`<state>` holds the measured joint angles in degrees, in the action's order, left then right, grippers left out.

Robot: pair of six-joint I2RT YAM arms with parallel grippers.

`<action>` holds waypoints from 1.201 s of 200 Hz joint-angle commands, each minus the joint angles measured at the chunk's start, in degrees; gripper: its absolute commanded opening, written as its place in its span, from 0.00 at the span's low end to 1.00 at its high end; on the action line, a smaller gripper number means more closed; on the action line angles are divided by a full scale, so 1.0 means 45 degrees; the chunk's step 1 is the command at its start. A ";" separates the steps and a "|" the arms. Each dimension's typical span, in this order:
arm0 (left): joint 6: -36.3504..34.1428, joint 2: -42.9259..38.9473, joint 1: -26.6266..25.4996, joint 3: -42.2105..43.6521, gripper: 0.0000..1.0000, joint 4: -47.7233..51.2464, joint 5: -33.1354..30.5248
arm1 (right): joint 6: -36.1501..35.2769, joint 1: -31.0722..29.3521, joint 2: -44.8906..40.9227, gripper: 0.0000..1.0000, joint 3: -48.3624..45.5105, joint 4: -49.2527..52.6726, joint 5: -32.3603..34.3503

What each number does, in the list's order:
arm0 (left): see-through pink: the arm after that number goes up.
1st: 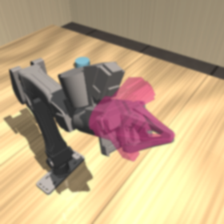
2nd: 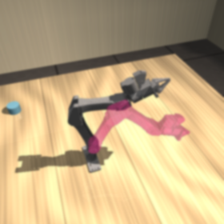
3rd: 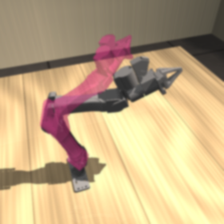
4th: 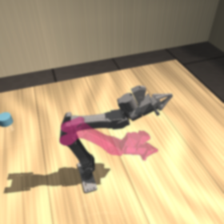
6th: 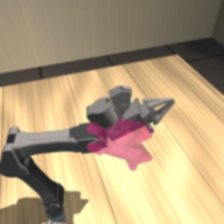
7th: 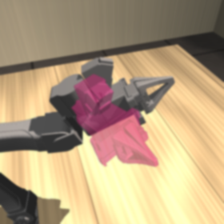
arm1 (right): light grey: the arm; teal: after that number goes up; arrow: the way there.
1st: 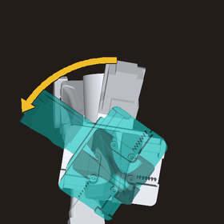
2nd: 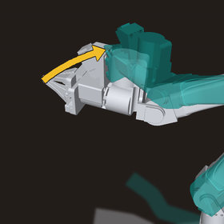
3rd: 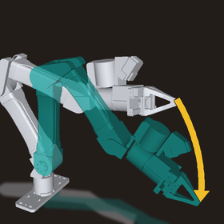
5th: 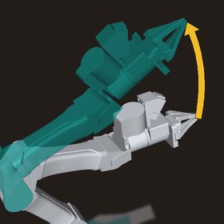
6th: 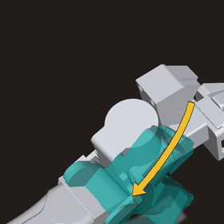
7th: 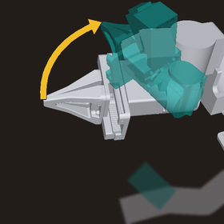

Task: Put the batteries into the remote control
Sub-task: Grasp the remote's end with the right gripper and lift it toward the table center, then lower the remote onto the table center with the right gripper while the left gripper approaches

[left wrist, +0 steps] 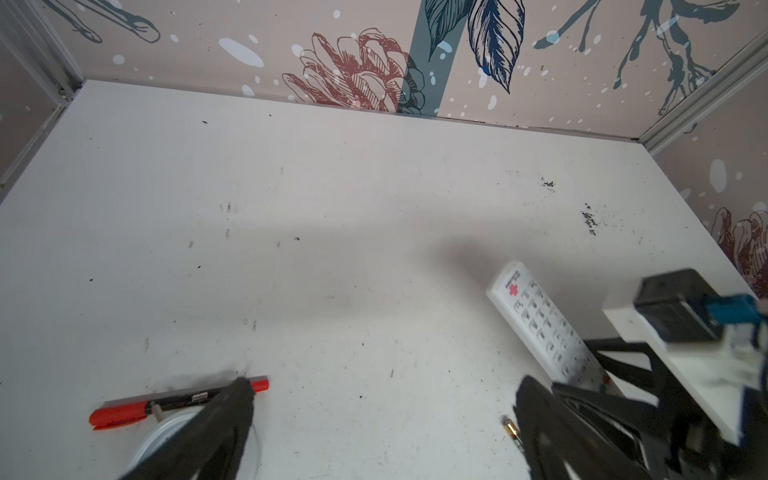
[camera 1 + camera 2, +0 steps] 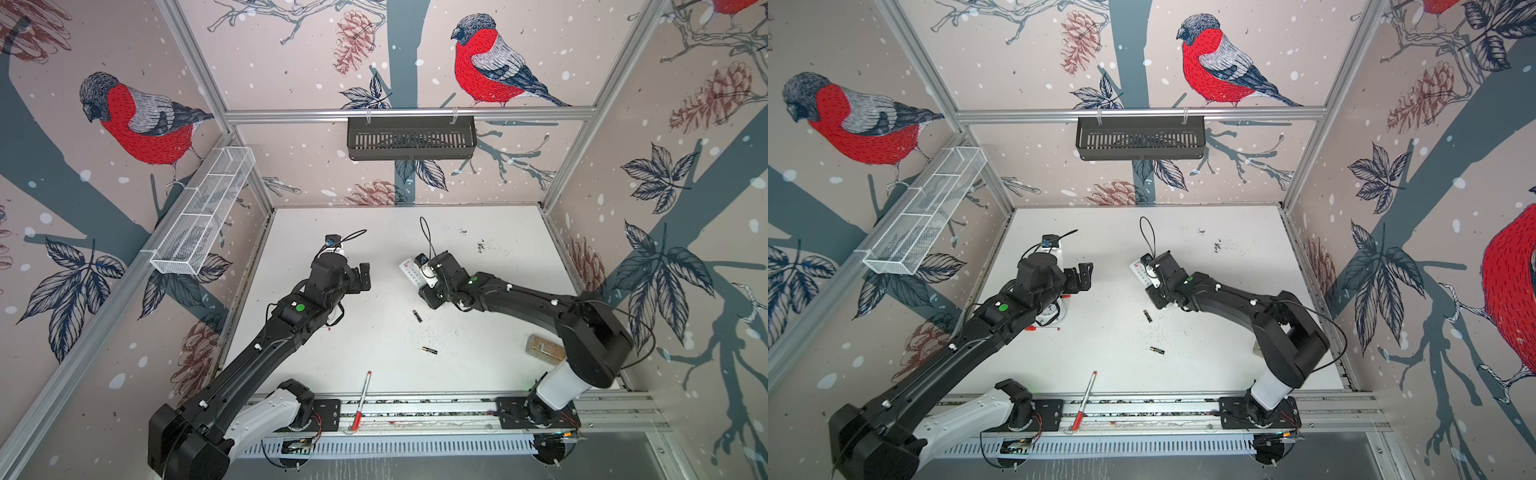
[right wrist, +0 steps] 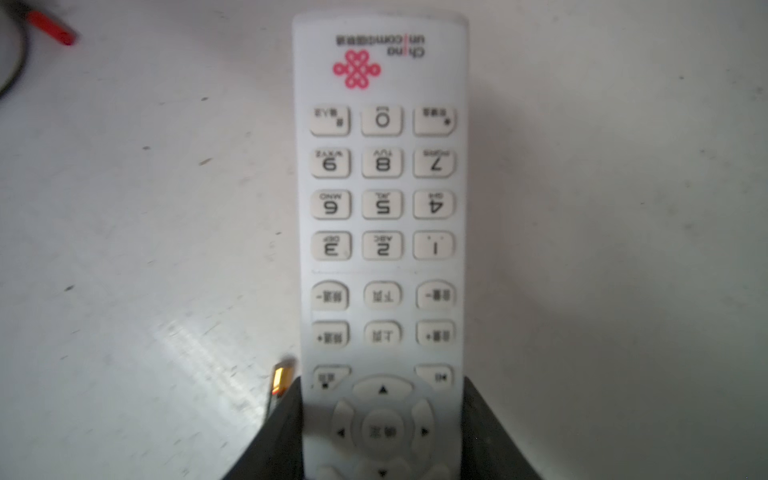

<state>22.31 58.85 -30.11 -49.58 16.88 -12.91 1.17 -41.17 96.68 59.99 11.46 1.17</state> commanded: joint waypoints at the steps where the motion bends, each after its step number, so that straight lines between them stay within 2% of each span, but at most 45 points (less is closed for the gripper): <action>1: -0.0227 0.0649 0.0071 -0.0435 0.98 -0.1313 0.0929 | -0.1535 0.0350 0.1117 0.35 0.0917 -0.0576 -0.0751; 34: -0.0366 0.1926 0.0075 -0.1049 0.98 -0.1997 0.1649 | -0.2325 0.0778 0.2647 0.36 0.2212 -0.0201 -0.1341; 65: -0.0228 0.2796 0.0120 -0.1177 0.97 -0.2832 0.1927 | -0.2850 0.0842 0.3384 0.38 0.2711 0.0048 -0.1257; 107: 0.0018 0.3836 0.0235 -0.1480 0.98 -0.3408 0.2441 | -0.2764 0.0891 0.3256 0.52 0.2307 -0.0084 -0.1315; 172: 0.0571 0.5068 0.0919 -0.1408 0.98 -0.5552 0.3682 | -0.1211 0.0926 0.1762 0.76 0.0391 -0.0680 -0.0965; 218: 0.0600 0.7253 0.0934 -0.2705 0.98 -0.6228 0.4586 | 0.0559 0.1580 0.1159 0.86 -0.0937 -0.0611 -0.0224; 240: 0.0489 0.8228 0.0929 -0.3237 0.97 -0.6678 0.5072 | 0.1058 0.1999 0.0871 0.87 -0.1452 -0.0508 0.0145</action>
<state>24.62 92.51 -26.00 -61.82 -8.08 6.20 1.32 -33.63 101.95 55.18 8.86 -1.19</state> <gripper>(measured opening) 0.976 0.868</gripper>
